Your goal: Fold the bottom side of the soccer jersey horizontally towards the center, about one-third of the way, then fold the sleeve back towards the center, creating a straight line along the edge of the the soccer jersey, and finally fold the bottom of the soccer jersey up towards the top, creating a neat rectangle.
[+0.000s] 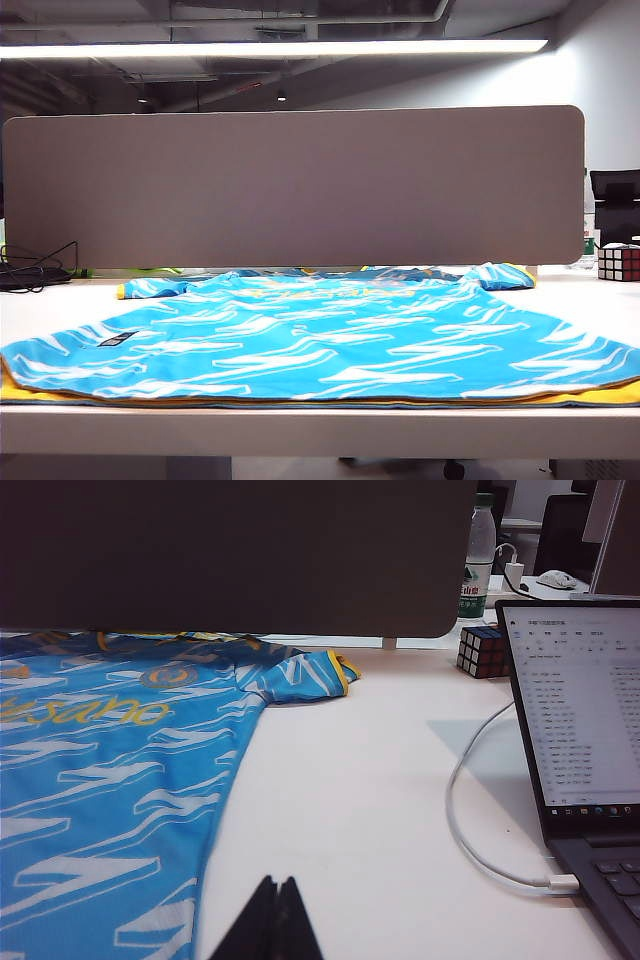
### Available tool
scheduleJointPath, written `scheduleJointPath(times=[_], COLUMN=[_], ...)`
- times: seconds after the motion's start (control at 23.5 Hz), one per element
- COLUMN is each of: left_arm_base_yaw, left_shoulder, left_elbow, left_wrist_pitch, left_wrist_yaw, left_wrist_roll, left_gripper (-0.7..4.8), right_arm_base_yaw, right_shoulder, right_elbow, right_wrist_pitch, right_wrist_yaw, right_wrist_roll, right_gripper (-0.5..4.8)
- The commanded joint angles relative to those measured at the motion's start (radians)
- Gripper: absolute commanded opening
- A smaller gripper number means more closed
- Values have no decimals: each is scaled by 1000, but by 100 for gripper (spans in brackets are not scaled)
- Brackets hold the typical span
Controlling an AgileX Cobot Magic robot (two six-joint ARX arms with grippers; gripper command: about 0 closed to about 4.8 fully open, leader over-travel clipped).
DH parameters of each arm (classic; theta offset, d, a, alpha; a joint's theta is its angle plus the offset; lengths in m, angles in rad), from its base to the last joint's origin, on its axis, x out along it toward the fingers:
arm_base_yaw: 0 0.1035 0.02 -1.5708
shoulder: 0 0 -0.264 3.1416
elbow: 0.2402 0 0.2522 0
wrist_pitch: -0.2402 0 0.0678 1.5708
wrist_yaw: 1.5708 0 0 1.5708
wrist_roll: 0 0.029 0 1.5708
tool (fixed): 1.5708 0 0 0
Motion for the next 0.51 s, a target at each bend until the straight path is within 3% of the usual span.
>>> scheduleJointPath(times=[0.04,0.43,0.51], left_arm_base_yaw=[2,2,2], left_shoulder=[0,0,0], left_elbow=[5,5,6], left_wrist_pitch=[5,6,7], left_wrist_yaw=[-3,-3,-14], left_wrist_roll=[0,-11,-175], left_gripper=[-4,-4,-5], right_arm_base_yaw=[0,1,1], right_shoulder=[-2,-2,-2], right_elbow=[-6,-6,-6], right_wrist_pitch=[17,18,57], right_wrist_yaw=[0,-1,-69], right_wrist_roll=[1,17,190], right_gripper=[-6,-6,-6])
